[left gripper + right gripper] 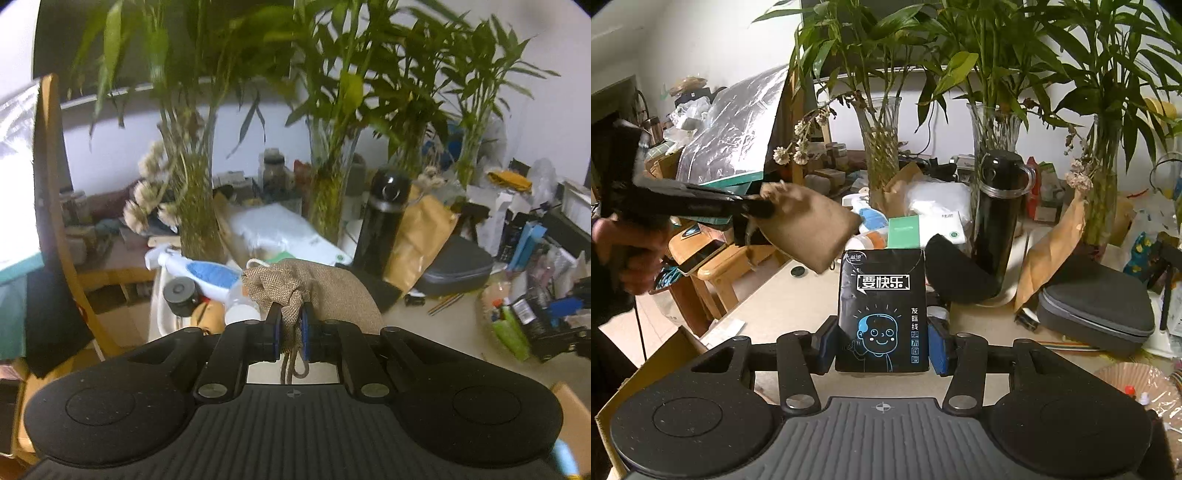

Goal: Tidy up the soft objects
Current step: 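Lift the burlap pouch with the left tool and carry it over the box, then open the left tool to drop the pouch into the box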

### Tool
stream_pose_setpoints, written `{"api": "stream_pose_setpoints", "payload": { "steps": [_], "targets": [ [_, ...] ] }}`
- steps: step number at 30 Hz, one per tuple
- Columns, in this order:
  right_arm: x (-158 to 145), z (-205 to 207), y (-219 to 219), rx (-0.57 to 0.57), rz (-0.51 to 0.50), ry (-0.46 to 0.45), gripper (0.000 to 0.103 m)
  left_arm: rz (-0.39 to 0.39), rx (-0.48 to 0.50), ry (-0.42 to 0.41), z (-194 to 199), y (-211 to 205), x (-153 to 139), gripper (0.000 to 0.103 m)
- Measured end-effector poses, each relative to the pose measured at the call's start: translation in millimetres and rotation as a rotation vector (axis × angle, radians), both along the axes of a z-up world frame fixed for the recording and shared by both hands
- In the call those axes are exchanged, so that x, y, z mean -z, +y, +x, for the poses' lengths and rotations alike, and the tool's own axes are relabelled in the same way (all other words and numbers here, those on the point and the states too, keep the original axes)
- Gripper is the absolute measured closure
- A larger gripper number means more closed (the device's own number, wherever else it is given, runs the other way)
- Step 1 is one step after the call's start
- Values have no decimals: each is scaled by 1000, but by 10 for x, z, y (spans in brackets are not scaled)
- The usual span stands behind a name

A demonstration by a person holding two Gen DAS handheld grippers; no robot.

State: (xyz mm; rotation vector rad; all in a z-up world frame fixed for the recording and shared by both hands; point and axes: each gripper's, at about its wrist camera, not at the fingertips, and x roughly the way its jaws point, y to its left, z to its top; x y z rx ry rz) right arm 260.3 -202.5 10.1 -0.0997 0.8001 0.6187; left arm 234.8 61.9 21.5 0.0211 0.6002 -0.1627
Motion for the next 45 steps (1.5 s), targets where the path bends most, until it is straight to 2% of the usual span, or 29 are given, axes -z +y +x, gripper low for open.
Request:
{"api": "stream_pose_setpoints", "payload": {
  "steps": [9,16,23,29,41,43,45],
  "targets": [
    [-146,-262,-114,15,9,-15,51,-15,-46,18,-504,-12,-291,93],
    [-466,-757,-150,-8,40,-30,51,-20,-17,-3,-1005,-64,-498,93],
    [-589,-1052,-184,-21,41,-41,51,-25,19,-16,-1418,-214,-647,93],
    [-629,-1235,-204,-24,22,-56,51,72,9,-6,-1635,-366,-598,93],
    [-735,-1482,-282,-27,17,-82,51,247,25,135,-1913,-599,-328,92],
    [-738,-1498,-279,-29,17,-84,51,258,30,161,-1911,-630,-260,92],
    [-745,-1515,-276,-30,17,-84,51,225,36,190,-1905,-644,-199,92]
  ]
}}
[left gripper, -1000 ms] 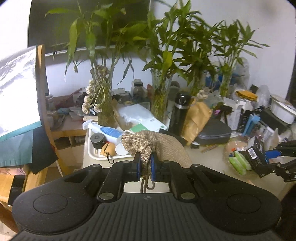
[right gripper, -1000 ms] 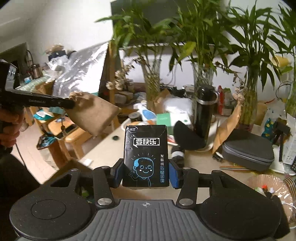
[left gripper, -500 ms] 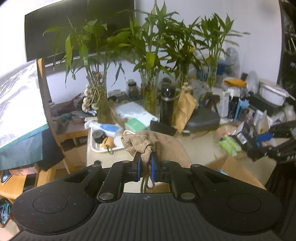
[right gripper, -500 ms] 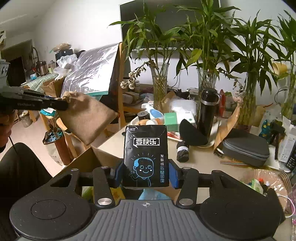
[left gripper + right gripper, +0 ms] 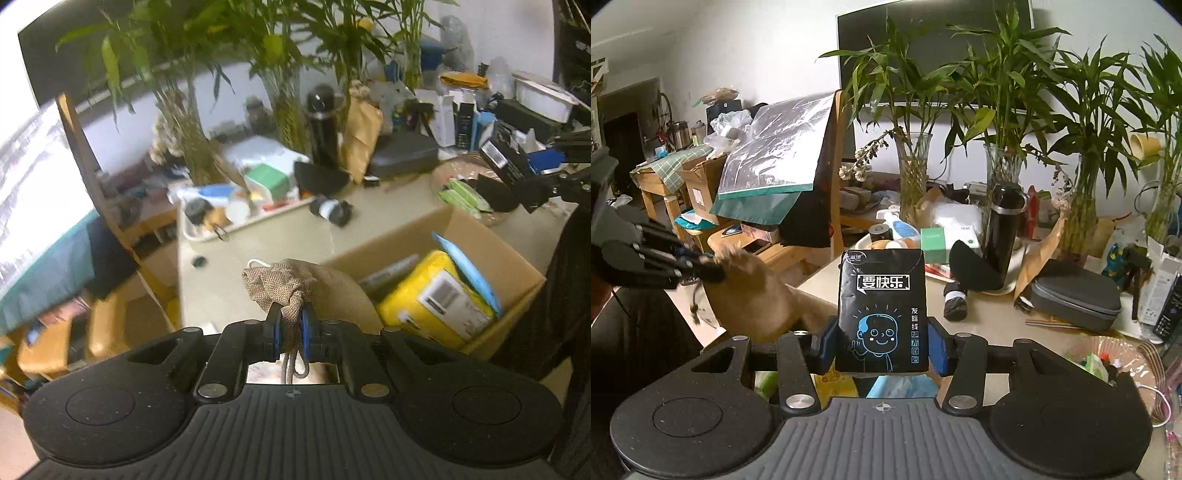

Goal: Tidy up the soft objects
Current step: 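Open the left tool to drop the pouch into the box, then lower the black card box into the box and open the right tool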

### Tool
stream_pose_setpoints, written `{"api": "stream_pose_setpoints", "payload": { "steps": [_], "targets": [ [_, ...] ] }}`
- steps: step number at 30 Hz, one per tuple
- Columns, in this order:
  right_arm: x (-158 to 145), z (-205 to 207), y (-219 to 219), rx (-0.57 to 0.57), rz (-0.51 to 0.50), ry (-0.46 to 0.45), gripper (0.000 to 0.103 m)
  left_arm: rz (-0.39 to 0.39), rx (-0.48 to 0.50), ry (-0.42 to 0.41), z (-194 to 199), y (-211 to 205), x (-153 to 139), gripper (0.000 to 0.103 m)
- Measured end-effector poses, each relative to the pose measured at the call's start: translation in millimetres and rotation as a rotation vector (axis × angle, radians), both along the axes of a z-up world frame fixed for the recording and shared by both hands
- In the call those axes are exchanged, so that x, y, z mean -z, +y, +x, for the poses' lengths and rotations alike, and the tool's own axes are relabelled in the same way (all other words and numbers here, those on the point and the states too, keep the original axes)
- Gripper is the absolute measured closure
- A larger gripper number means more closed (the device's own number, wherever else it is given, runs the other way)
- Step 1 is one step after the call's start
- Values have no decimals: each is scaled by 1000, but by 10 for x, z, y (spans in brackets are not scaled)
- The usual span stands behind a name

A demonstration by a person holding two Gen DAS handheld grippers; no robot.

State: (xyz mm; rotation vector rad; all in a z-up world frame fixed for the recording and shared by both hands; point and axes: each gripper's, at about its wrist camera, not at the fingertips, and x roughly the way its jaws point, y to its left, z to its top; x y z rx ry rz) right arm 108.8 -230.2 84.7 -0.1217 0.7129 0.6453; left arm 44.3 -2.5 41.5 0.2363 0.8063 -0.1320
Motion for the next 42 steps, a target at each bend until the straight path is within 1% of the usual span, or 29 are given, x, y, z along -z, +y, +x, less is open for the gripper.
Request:
{"api": "stream_pose_setpoints", "payload": {
  "steps": [1,2,3,4,5,6,7,8,10,14,19,21,27,30,35,36,37,39,40,42],
  "targets": [
    [0,-2,0,0,1,-1,51,-32,-3,30,18,-7,48,91],
    [-5,-11,0,-1,2,-1,51,-62,-10,54,24,0,99,86],
    [-5,-9,1,-2,2,-1,51,-91,-13,82,43,4,168,85],
    [-1,-6,3,-3,3,-1,51,-118,-12,120,74,8,256,78],
    [0,-12,5,-2,4,-1,51,-128,-21,145,86,9,321,76],
    [1,-20,5,0,5,-1,51,-136,-32,156,83,16,366,75],
    [2,-25,2,1,6,0,51,-146,-43,160,75,26,398,70],
    [2,-37,-3,1,7,1,51,-157,-51,156,46,36,414,61],
    [3,-53,-8,-1,3,3,51,-165,-46,138,-9,36,413,49],
    [19,-43,-18,3,-6,9,51,-169,-49,93,-83,59,358,48],
    [56,-22,-5,6,-10,27,51,-199,-67,51,-68,81,280,48],
    [75,-16,13,7,-16,35,51,-204,-72,13,-102,100,242,48],
    [150,32,79,14,-44,73,51,-220,-80,-53,-191,149,163,48],
    [177,60,118,26,-49,96,51,-216,-86,-73,-212,167,148,48],
    [209,140,202,55,-51,146,51,-212,-91,-74,-204,186,164,48],
    [230,167,215,68,-56,168,49,-213,-91,-74,-203,196,166,48],
    [264,206,236,87,-65,201,44,-213,-94,-73,-201,202,168,48],
    [390,282,290,131,-117,289,4,-214,-100,-69,-191,216,175,48],
    [442,293,326,133,-144,307,0,-218,-101,-68,-196,221,177,48],
    [510,278,397,121,-198,310,0,-224,-99,-67,-197,236,176,48]
  ]
}}
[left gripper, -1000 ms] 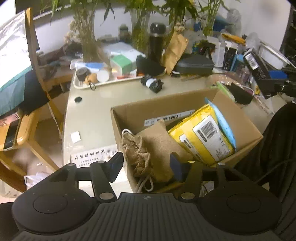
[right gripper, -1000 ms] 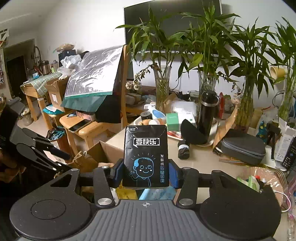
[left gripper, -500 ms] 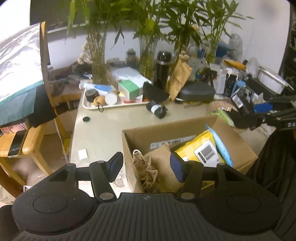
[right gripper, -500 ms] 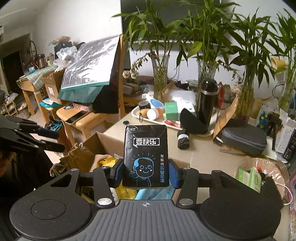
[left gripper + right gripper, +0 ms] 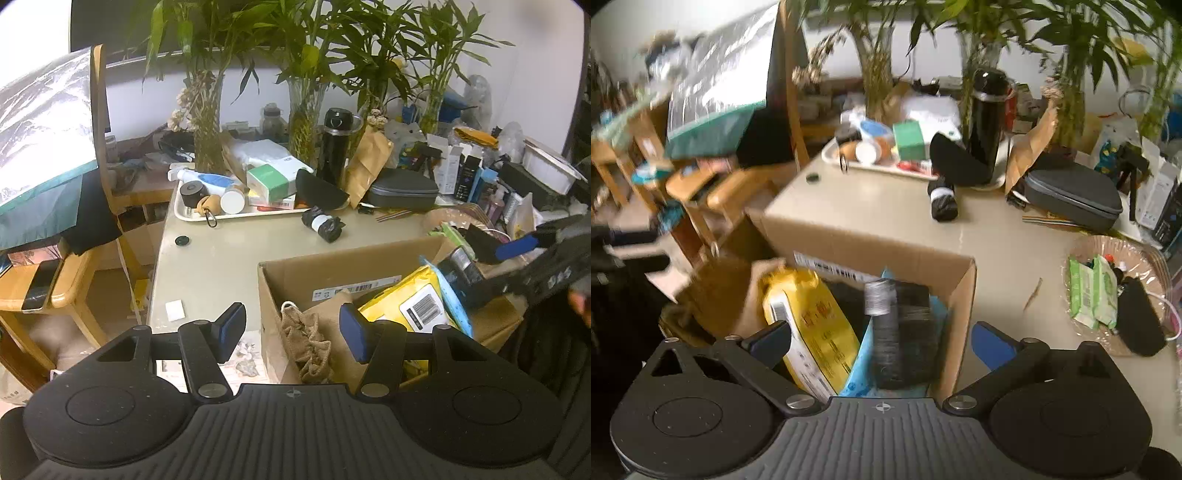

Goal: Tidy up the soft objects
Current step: 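Lower the black card box into the box and open the right tool, then withdraw both open tools from the box back over the table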

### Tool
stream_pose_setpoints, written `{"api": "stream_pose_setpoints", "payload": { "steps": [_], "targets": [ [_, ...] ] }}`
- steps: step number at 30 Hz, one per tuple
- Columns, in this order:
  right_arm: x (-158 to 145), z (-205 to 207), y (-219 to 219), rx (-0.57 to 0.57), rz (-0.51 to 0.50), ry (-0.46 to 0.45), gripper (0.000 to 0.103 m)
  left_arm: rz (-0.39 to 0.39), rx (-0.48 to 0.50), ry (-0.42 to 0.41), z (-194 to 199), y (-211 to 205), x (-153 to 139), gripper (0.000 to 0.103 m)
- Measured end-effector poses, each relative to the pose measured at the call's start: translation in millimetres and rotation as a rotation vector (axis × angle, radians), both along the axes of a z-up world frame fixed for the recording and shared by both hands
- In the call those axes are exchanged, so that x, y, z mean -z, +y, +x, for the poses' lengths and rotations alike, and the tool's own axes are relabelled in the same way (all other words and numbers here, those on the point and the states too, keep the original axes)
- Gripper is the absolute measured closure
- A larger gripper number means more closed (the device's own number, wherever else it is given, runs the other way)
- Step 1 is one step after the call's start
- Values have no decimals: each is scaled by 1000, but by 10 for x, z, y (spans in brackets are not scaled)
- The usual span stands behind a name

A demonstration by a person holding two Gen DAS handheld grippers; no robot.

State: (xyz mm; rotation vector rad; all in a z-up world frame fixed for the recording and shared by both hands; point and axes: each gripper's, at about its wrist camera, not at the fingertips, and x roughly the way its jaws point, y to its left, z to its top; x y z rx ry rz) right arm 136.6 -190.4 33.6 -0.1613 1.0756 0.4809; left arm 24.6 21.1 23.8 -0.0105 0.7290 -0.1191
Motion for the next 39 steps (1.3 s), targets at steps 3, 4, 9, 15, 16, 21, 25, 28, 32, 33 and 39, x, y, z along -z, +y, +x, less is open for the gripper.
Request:
{"api": "stream_pose_setpoints", "payload": {
  "steps": [3,4,9,15,16,21,25,28,32,33,39],
  "targets": [
    [64,-9,29,11,-48,10,0,3,4,1,2,4,2,48],
    [75,-9,23,14,-50,10,0,7,5,1,6,4,4,48],
    [65,-5,-33,40,-50,-8,0,24,1,3,44,-14,20,48],
    [26,17,-113,58,-40,-45,0,10,5,2,116,-17,19,47],
    [24,28,-129,62,-40,-48,0,10,7,-1,127,-20,16,47],
    [16,86,-206,89,-15,-64,0,-1,11,-19,178,-12,1,45],
    [3,135,-232,98,8,-85,0,-12,-9,-37,238,17,-20,32],
    [-11,167,-234,99,21,-108,0,-21,-6,-41,296,68,-58,31],
    [-18,203,-255,83,76,-151,0,-15,-16,-62,367,180,-167,31],
    [-4,213,-258,80,83,-160,0,-12,-27,-68,380,213,-197,31],
    [23,252,-247,109,94,-183,0,6,-109,-117,341,410,-436,31]
  ]
}}
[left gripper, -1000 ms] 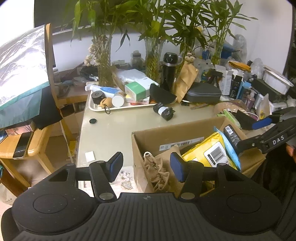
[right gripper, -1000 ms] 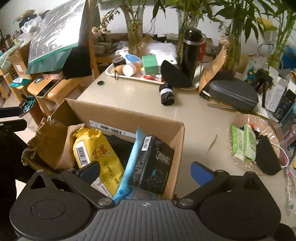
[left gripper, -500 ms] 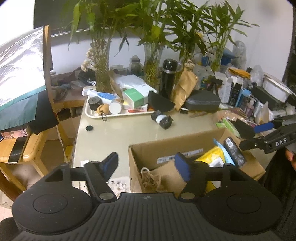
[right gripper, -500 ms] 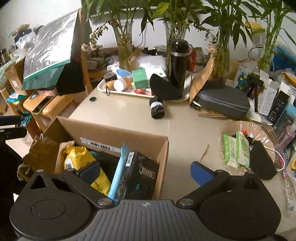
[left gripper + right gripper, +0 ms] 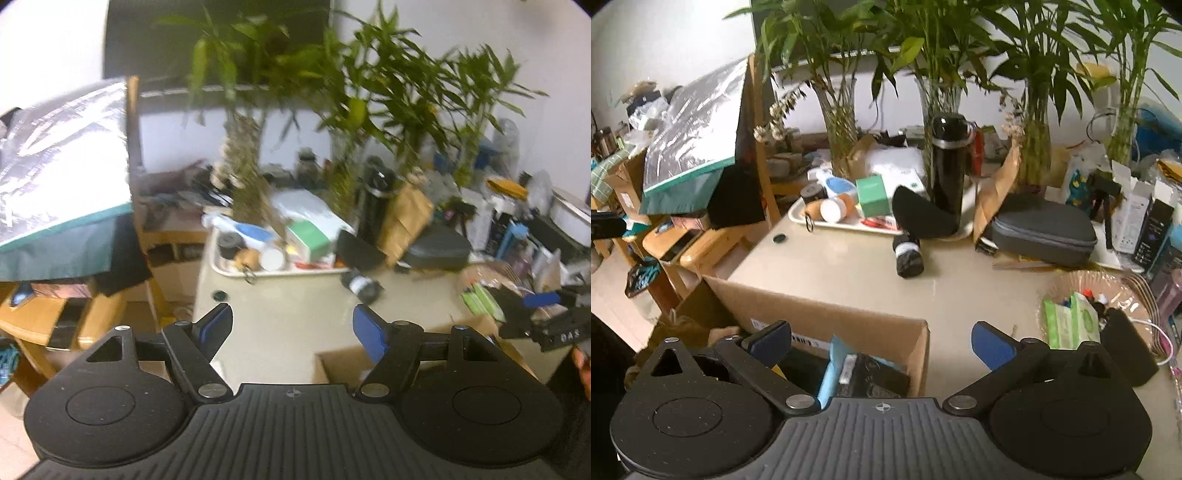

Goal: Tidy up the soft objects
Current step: 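Withdraw both open tools from the box back over the table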

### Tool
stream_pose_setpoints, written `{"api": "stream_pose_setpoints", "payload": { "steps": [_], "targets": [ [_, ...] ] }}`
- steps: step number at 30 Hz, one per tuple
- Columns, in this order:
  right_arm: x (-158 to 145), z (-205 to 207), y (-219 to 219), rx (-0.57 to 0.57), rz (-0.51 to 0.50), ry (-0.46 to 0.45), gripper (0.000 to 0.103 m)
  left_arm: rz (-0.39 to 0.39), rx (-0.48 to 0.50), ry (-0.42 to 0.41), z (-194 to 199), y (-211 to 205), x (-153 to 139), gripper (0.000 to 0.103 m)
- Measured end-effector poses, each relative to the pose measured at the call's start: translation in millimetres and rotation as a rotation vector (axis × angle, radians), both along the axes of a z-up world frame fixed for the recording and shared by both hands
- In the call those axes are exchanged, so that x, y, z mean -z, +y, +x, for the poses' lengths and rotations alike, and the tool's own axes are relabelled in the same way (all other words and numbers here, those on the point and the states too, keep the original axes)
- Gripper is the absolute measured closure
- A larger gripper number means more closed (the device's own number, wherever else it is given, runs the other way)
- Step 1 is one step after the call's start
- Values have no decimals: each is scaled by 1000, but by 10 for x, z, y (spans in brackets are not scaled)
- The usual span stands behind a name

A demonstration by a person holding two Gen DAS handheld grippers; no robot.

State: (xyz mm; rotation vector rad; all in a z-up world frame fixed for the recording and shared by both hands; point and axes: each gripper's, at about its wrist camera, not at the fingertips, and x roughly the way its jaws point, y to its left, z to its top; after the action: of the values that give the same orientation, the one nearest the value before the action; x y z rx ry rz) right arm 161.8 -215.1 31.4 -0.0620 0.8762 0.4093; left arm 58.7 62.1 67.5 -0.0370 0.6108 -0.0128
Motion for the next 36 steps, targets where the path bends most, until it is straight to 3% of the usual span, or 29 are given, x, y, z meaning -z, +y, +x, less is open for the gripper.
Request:
{"api": "stream_pose_setpoints", "payload": {
  "steps": [10,19,22,28,32,36],
  "targets": [
    [-151,-199,-24,-46,59,-57,0,38,-69,-11,-357,-31,-220,31],
    [-270,-338,-322,-10,177,-85,0,90,-39,-24,-398,-230,-320,31],
    [-264,-323,-357,8,214,-76,0,70,-35,-16,-393,-273,-284,31],
    [-223,-304,-271,-14,182,-75,0,100,7,-7,-306,-350,-131,31],
    [-186,-318,-214,-47,132,-66,0,49,44,13,-176,-300,-16,31],
    [-164,-315,-172,-85,92,-66,0,47,62,19,41,-279,81,31]
  ]
}}
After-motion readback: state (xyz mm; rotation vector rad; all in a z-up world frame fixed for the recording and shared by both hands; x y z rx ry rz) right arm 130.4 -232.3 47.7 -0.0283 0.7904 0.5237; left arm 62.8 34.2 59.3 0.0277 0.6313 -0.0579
